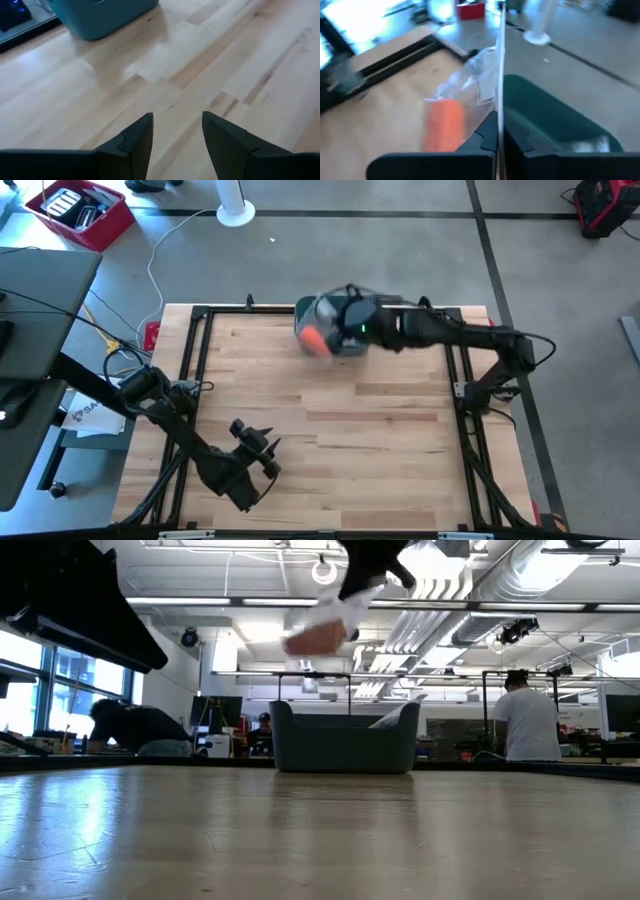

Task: Roll bandage
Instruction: Put the transparent zip bag with the orange bandage into the blue bin

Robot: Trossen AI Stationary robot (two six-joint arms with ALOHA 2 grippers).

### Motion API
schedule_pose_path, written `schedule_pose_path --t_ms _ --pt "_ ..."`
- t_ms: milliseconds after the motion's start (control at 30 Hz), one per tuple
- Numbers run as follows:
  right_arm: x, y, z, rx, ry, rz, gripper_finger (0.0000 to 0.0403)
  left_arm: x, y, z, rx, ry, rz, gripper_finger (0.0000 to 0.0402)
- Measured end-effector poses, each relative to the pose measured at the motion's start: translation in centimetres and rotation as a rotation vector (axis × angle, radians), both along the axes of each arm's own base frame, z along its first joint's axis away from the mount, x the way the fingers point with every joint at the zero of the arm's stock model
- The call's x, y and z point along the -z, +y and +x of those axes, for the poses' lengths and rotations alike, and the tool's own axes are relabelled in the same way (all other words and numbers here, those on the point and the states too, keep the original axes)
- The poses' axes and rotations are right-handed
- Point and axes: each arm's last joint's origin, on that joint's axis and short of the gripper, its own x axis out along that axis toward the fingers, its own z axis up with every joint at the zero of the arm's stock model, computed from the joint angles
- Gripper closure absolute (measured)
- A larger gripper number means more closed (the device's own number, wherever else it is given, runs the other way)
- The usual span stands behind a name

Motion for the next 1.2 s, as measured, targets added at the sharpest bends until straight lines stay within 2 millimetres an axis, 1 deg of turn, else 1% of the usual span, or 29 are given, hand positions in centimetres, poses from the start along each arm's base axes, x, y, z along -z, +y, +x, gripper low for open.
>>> schedule_pose_path --t_ms 33,100,167,233,300,400,467,567,633,767,867,933,1000,1067,1200 --pt "0.1 -1.1 -0.2 0.044 -0.01 0.016 0.0403 0.1 -0.1 0.0 0.012 0.0 0.0 0.0239" --pt "1.2 -3.1 -0.6 0.119 -0.024 0.075 0.0403 0.3 -0.2 -0.1 0.028 0.002 0.006 0.0239" --pt "3.0 -4.7 -1.0 0.175 -0.016 0.116 0.0403 0.5 -0.2 -0.2 0.033 -0.001 0.005 0.0239" --pt "5.0 -6.3 -1.2 0.241 -0.033 0.092 0.0403 0.6 -0.2 -0.2 0.032 -0.011 0.014 0.0239" --pt "6.7 -8.1 -1.4 0.29 -0.145 0.124 0.0403 0.6 -0.2 -0.2 0.031 -0.018 0.01 0.0239" --pt "9.0 -10.7 -1.3 0.227 -0.397 0.244 0.0403 0.7 -0.5 -0.1 0.039 -0.027 -0.008 0.0239" --pt "10.0 -11.4 -1.1 0.188 -0.491 0.285 0.0403 0.6 -0.7 -0.3 0.058 -0.016 0.003 0.0239" --pt "11.0 -11.4 -0.9 0.184 -0.503 0.317 0.0403 0.7 -0.8 -0.3 0.069 -0.008 0.01 0.0239" --pt "11.9 -11.6 -0.9 0.225 -0.45 0.301 0.0403 0.6 -0.8 -0.3 0.071 -0.012 0.006 0.0239" --pt "14.5 -11.9 -1.0 0.347 -0.298 0.287 0.0403 0.6 -0.9 -0.3 0.07 -0.024 0.005 0.0239" --pt "16.3 -12.0 -1.5 0.39 -0.167 0.298 0.0402 0.6 -0.9 -0.2 0.069 -0.029 0.002 0.0239" --pt "16.7 -12.2 -1.9 0.393 -0.093 0.278 0.0402 0.6 -0.9 -0.2 0.068 -0.035 -0.005 0.0239" --pt "16.6 -12.5 -2.4 0.384 -0.048 0.258 0.0402 0.6 -1.0 -0.1 0.07 -0.039 -0.009 0.0239" --pt "15.7 -12.6 -2.9 0.367 -0.037 0.234 0.0402 0.6 -0.9 0.0 0.069 -0.037 -0.006 0.0239" --pt "13.3 -12.6 -3.5 0.327 -0.081 0.183 0.0402 0.6 -0.7 0.2 0.058 -0.037 -0.01 0.0239"
